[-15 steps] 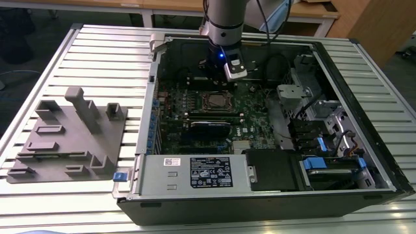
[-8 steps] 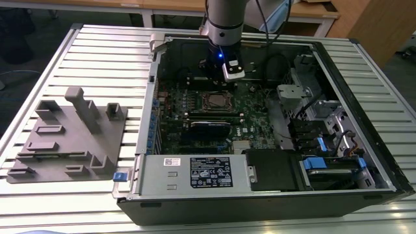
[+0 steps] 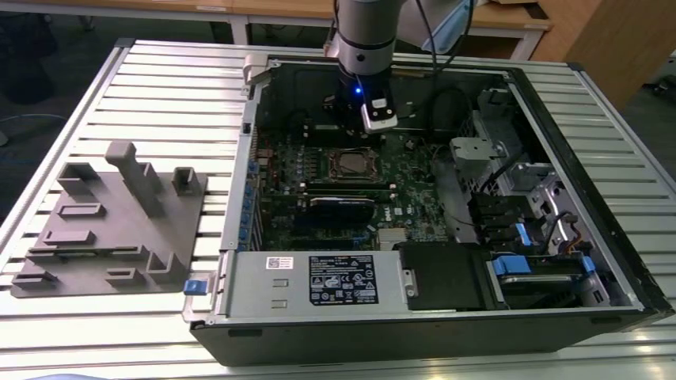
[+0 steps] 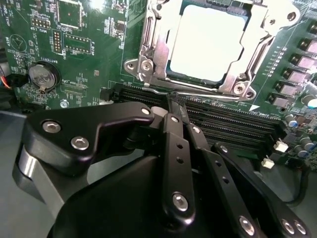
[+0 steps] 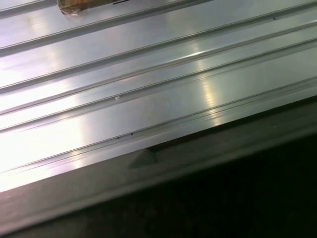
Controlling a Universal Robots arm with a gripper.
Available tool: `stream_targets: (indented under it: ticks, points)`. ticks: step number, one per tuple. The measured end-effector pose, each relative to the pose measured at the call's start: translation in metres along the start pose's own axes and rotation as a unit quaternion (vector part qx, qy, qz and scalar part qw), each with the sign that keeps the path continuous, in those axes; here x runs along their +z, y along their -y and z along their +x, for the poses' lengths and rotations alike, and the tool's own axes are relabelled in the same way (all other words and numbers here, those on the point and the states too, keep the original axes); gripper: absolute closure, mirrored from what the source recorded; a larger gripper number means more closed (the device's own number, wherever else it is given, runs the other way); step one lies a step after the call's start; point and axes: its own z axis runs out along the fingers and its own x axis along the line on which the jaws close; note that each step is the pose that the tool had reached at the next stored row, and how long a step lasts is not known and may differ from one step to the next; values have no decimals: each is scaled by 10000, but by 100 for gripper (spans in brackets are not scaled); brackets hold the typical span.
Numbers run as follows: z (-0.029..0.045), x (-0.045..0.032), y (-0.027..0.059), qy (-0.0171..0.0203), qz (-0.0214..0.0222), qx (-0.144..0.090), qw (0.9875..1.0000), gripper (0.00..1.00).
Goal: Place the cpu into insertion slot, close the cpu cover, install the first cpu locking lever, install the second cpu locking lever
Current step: 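Install the first cpu locking lever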
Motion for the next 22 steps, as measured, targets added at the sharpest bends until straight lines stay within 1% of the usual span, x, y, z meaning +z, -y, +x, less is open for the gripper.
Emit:
stream_targets:
  ticks: [9, 13, 22]
  points:
    - [-20, -6, 59, 0, 1, 5, 10000, 89]
    - [-20, 9, 61, 2, -9, 6, 10000, 89]
    - [-42, 24, 57, 4, -17, 7, 10000, 89]
